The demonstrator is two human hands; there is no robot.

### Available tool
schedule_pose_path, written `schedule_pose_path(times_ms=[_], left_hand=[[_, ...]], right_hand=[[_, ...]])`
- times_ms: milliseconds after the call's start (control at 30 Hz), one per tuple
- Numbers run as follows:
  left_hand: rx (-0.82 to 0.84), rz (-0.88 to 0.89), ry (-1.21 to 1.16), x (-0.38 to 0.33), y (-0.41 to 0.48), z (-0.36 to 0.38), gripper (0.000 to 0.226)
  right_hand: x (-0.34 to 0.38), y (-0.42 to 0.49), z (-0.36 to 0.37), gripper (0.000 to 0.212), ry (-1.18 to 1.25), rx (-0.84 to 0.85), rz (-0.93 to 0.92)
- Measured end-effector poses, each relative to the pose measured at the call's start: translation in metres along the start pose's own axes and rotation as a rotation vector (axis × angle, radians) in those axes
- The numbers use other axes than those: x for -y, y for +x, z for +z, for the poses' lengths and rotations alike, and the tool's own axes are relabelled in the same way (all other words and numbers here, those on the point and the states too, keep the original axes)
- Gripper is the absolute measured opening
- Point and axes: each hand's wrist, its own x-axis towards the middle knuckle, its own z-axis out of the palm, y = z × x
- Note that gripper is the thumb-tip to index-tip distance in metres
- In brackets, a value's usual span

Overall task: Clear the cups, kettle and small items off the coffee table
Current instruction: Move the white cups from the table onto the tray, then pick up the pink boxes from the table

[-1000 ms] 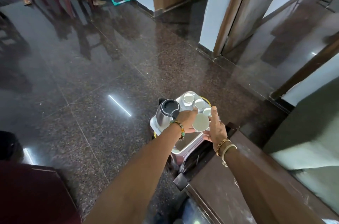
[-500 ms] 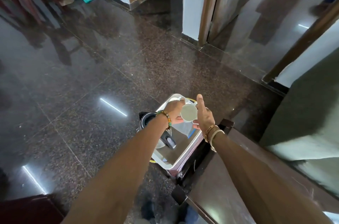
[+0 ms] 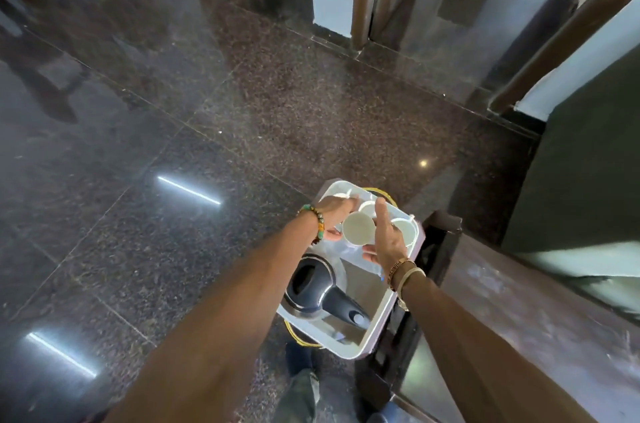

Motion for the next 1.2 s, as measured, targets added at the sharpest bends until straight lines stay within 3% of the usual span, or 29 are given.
schedule_pose_path(times_ms=[100, 267, 633, 833, 1000, 1033, 1133, 1200], left_hand=[[0.086, -0.018, 0.085, 0.006, 0.019, -0.012, 0.034], [0.171, -0.067, 0.133, 0.020, 0.051, -0.022, 0.049], [0.173, -0.085, 0.104, 0.053, 0.081, -0.021, 0.064], [0.150, -0.067, 0.088, 0.058, 0.084, -0.022, 0.054], [0.071, 0.059, 0.242, 0.048, 0.060, -0.028, 0.051], [0.049, 0.095, 0.261, 0.043, 0.053, -0.030, 0.048], [0.006, 0.186, 0.237, 0.027, 0.030, -0.039, 0.033], [-0.018, 0.220, 0.215, 0.014, 0.012, -0.041, 0.027]], right_hand=[[-0.012, 0.014, 0.016, 0.070, 0.020, -0.011, 0.005], [-0.029, 0.036, 0.031, 0.081, 0.082, -0.055, 0.065], [-0.064, 0.072, 0.040, 0.082, 0.106, -0.076, 0.130], [-0.062, 0.066, 0.038, 0.080, 0.060, -0.044, 0.085], [-0.048, 0.034, 0.027, 0.131, -0.089, -0.033, -0.023], [-0.044, 0.028, 0.024, 0.131, -0.092, -0.044, -0.030], [-0.036, 0.015, 0.010, 0.086, 0.005, -0.117, -0.007], [-0.031, 0.006, -0.002, 0.076, 0.008, -0.151, -0.017]])
